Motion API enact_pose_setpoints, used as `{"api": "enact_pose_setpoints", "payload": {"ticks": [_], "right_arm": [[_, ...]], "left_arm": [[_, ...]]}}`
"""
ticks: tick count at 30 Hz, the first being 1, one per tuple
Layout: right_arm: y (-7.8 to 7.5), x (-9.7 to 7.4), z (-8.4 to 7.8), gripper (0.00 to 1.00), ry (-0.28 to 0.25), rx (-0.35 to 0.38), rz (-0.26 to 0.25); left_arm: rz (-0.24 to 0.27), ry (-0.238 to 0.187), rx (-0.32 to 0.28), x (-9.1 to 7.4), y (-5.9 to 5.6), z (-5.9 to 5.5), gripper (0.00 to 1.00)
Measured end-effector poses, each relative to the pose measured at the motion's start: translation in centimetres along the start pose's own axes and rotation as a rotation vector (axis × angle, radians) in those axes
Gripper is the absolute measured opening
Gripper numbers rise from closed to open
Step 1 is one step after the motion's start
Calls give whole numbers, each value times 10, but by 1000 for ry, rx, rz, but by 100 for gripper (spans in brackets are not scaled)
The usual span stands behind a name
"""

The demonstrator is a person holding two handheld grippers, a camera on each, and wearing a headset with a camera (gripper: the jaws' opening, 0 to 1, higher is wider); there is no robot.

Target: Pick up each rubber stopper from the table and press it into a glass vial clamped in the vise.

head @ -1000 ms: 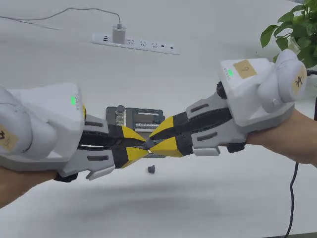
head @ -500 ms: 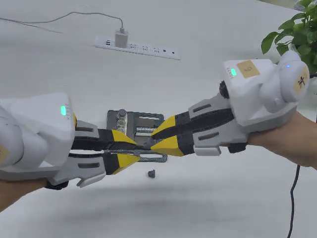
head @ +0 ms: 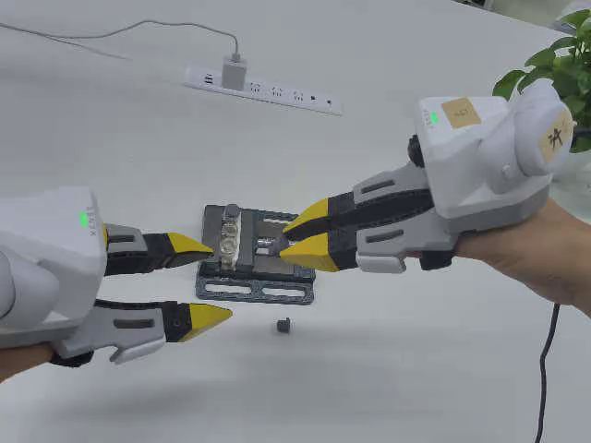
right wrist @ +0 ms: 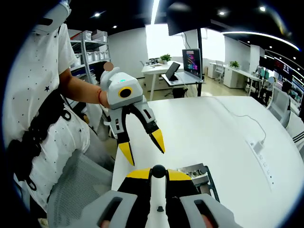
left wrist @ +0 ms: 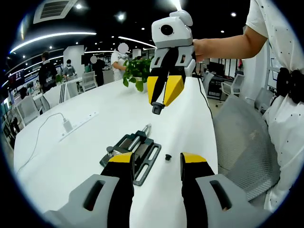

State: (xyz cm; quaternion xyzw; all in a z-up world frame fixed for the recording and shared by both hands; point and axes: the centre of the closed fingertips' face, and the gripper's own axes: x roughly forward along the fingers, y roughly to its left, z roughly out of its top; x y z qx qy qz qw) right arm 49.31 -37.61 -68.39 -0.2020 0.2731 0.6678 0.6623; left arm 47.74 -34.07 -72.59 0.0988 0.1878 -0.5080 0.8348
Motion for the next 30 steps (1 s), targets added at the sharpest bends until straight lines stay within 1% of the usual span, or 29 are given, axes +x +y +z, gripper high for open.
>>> {"api": "enact_pose_setpoints", "payload": {"ticks": [4,9,10,13,15,17,19,22,25,30], "right_arm": [[-9,5,-1,6,14,3,-7],[-20,12,1,6,35,-2,-13],[-22,13,3,6,39,-3,-15],[-31,17,4,6,49,-3,-20],[-34,20,5,6,60,-6,-25],[-37,22,5,6,72,-7,-27],[-41,26,4,6,88,-8,-31],[-47,31,2,6,113,-5,-36],[-52,39,-1,6,144,-4,-37],[-61,49,-8,6,195,-3,-44]], "left_arm": [[32,3,-2,-4,7,-6,43],[69,0,-15,-9,17,-14,55],[76,4,-18,-10,19,-17,56],[86,-6,-25,-13,23,-21,60],[88,-10,-29,-14,24,-24,64],[93,-15,-17,-14,25,-26,69],[96,-26,-27,-15,26,-27,73],[97,-33,-35,-15,27,-31,76],[97,-54,-32,-15,27,-31,80],[98,-70,-38,-15,28,-34,86]]}}
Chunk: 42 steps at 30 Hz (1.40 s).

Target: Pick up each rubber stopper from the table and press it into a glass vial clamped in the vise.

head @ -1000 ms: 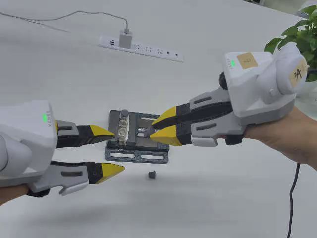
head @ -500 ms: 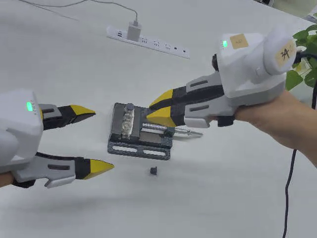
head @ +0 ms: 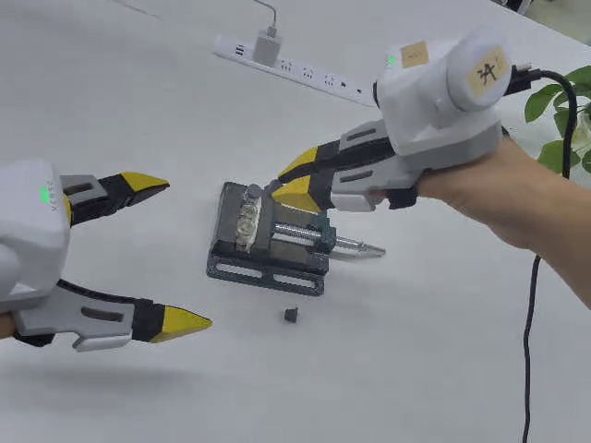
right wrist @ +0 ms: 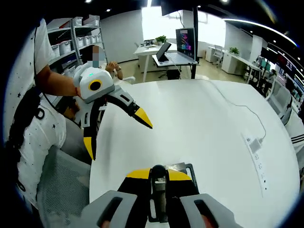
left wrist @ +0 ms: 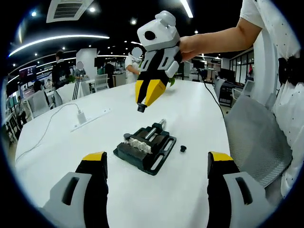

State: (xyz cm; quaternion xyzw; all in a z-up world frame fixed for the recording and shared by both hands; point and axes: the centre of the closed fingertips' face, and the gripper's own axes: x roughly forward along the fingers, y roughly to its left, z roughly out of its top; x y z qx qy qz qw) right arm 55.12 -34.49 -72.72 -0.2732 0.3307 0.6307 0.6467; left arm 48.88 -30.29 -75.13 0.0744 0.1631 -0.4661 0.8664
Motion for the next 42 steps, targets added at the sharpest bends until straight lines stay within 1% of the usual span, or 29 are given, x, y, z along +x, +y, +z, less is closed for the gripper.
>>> {"api": "enact_pose_setpoints", "payload": {"ticks": [2,5,7,8,12,15,17,19,22,23,25,29,33,38,42], "right_arm": [[-4,5,-2,6,16,2,-3],[-10,13,-8,6,62,-10,-12],[-11,16,-9,6,79,-13,-8],[-14,21,-12,6,91,-14,-9],[-17,29,-16,6,123,-23,-1],[-21,37,-21,6,167,-46,-3],[-23,41,-24,6,187,-52,-3],[-24,44,-27,6,214,-69,-2],[-28,49,-31,6,231,-67,5],[-28,51,-33,6,243,-69,11],[-28,53,-36,6,269,-87,6],[-26,55,-37,6,288,-94,9],[-30,59,-40,6,314,-109,11],[-24,58,-40,6,330,-119,15],[-23,58,-39,6,339,-125,16]], "left_arm": [[0,-4,-5,0,0,-1,88],[-4,-10,-13,0,0,-3,92],[-5,-10,-13,0,0,-5,93],[-8,-10,-15,0,0,-6,93],[-13,-13,-28,0,1,-9,95],[-16,-12,-31,-1,1,-10,95],[-19,-13,-33,-1,0,-11,95],[-19,-16,-36,-1,0,-11,95],[-21,-15,-39,-2,1,-13,96],[-21,-14,-38,-2,1,-14,96],[-20,-13,-39,-2,1,-14,96],[-17,-22,-42,-3,3,-12,96],[-18,-24,-45,-2,3,-12,96],[-21,-30,-46,-1,3,-11,95],[-23,-33,-50,-1,2,-11,95]]}}
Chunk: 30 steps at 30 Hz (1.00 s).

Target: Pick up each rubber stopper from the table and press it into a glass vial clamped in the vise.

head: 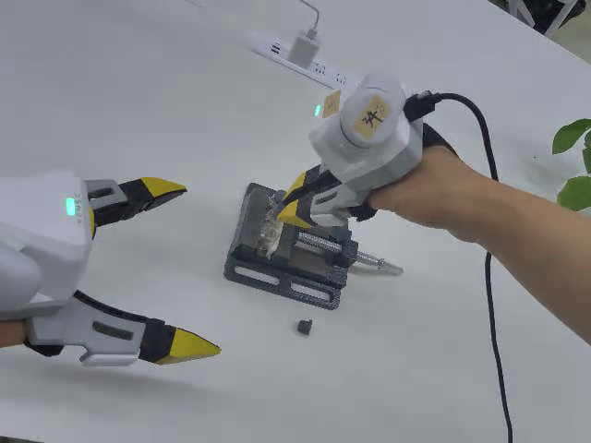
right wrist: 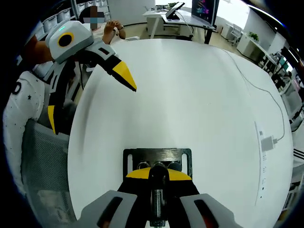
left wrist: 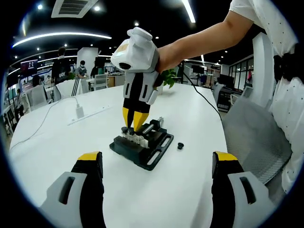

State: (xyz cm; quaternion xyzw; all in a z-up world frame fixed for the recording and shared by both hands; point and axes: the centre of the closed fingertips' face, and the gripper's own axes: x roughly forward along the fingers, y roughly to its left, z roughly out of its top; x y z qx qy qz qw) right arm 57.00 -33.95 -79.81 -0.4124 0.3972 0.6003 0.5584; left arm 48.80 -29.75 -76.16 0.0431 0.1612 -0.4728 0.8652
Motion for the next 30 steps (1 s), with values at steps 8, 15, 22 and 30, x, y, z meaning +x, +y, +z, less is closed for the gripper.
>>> {"api": "enact_pose_setpoints", "payload": {"ticks": [8,15,22,30], "right_arm": [[-4,3,-3,6,19,-9,7],[-7,5,-5,6,33,-9,16],[-9,7,-6,6,46,58,26],[-12,8,-6,5,53,77,24]], "left_arm": [[-2,-5,-4,0,0,-1,94],[-2,-9,-7,1,-1,-1,93],[-3,-11,-13,0,0,-1,92],[-1,-15,-20,0,0,0,91]]}}
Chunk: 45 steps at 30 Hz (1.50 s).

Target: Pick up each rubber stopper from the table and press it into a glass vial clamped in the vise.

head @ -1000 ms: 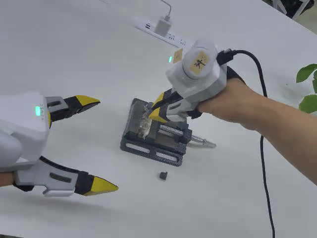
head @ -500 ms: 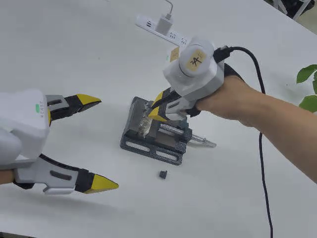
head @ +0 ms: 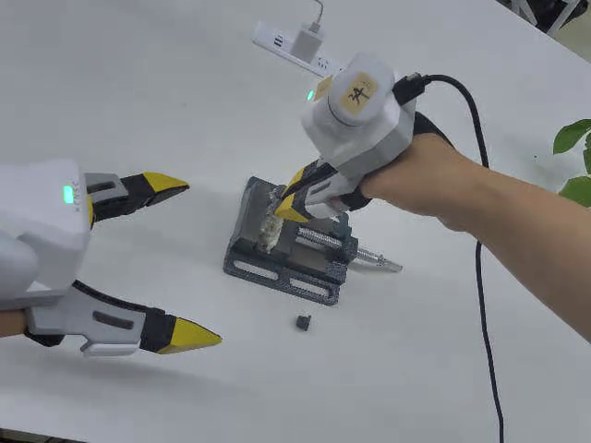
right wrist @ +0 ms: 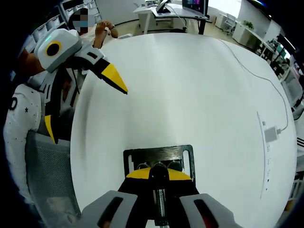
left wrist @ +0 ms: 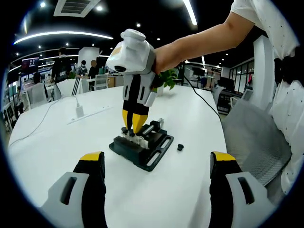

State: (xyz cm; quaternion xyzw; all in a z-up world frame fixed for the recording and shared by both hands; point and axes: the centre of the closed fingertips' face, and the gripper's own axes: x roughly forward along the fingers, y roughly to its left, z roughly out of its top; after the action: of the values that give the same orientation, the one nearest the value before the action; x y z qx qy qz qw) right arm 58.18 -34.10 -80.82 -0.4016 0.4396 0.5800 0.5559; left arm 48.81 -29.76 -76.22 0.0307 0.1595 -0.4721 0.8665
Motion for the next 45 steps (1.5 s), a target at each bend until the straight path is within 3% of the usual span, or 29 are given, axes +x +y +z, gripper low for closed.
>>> {"api": "enact_pose_setpoints", "payload": {"ticks": [12,35,38,45], "right_arm": [[3,1,0,6,73,-121,-36],[9,-5,1,9,10,-94,-39],[7,-7,5,9,-20,-77,-38],[2,-18,2,3,-49,-73,-65]], "left_arm": [[-5,-5,-1,3,-1,2,90],[-4,-5,-6,0,-2,3,89],[-6,0,-5,0,-2,2,88],[-10,0,-5,1,-3,3,88]]}}
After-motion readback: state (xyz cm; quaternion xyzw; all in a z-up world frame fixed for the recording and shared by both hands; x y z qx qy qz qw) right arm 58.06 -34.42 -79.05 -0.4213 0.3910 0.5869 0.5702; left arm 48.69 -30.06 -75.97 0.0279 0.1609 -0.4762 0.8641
